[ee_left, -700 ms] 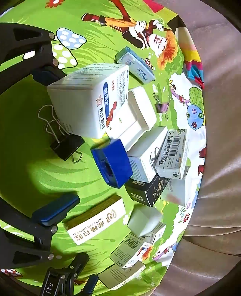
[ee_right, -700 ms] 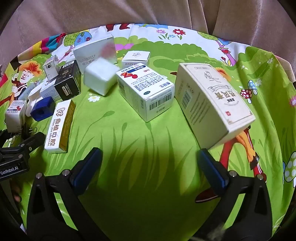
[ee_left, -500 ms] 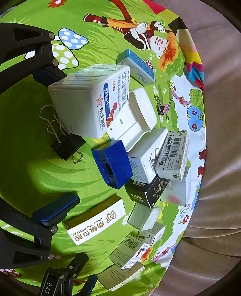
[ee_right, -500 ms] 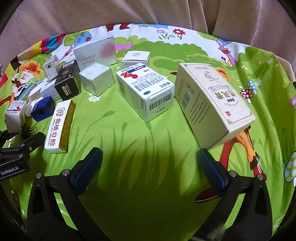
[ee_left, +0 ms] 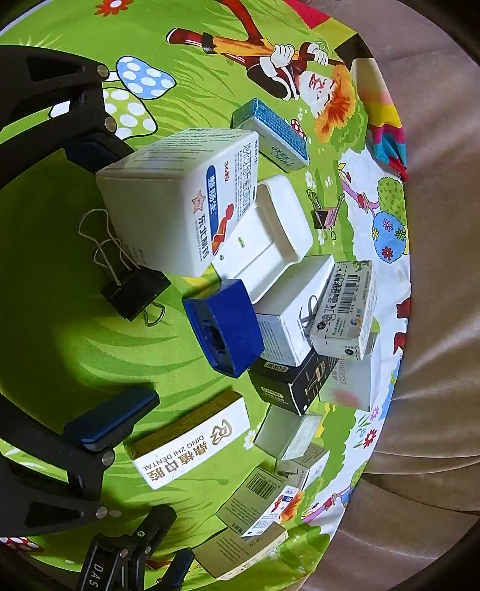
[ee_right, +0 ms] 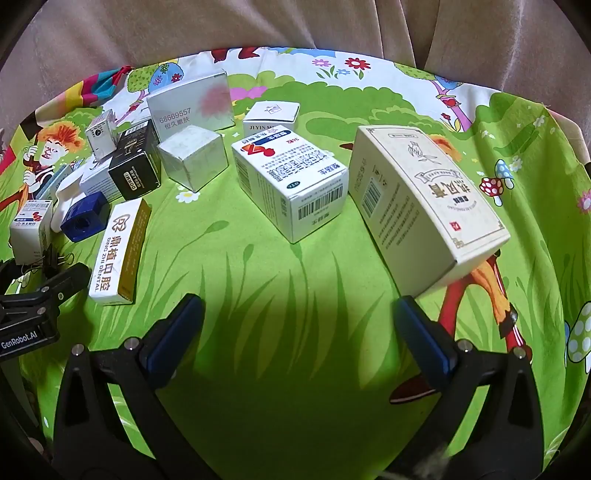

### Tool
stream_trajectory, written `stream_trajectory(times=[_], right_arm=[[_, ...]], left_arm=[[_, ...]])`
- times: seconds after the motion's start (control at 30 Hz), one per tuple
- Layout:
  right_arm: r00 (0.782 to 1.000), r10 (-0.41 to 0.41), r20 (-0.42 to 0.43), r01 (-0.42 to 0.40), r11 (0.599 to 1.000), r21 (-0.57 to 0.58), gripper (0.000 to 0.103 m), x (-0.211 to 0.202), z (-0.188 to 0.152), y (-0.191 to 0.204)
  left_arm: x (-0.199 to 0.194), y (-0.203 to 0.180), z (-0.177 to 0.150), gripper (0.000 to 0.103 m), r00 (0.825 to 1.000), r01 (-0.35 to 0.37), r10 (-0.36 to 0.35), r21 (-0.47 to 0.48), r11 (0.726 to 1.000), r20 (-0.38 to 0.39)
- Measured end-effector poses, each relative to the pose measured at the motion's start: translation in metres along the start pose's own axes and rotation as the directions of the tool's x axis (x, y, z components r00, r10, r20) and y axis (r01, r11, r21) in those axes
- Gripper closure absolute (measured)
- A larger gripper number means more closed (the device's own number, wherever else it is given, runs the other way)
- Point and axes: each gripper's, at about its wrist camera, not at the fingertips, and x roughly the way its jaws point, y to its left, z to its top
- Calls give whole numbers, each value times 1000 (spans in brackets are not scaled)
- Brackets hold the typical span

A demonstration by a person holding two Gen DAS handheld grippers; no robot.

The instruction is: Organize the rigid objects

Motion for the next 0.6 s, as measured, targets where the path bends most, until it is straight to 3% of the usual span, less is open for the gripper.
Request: stream_trajectory(times=[0.6], right_arm=[[1000, 0, 1, 0, 1000, 0, 0, 0, 0, 0]], left_arm=[[0, 0, 0, 0, 1000, -1, 1, 0, 1000, 0]])
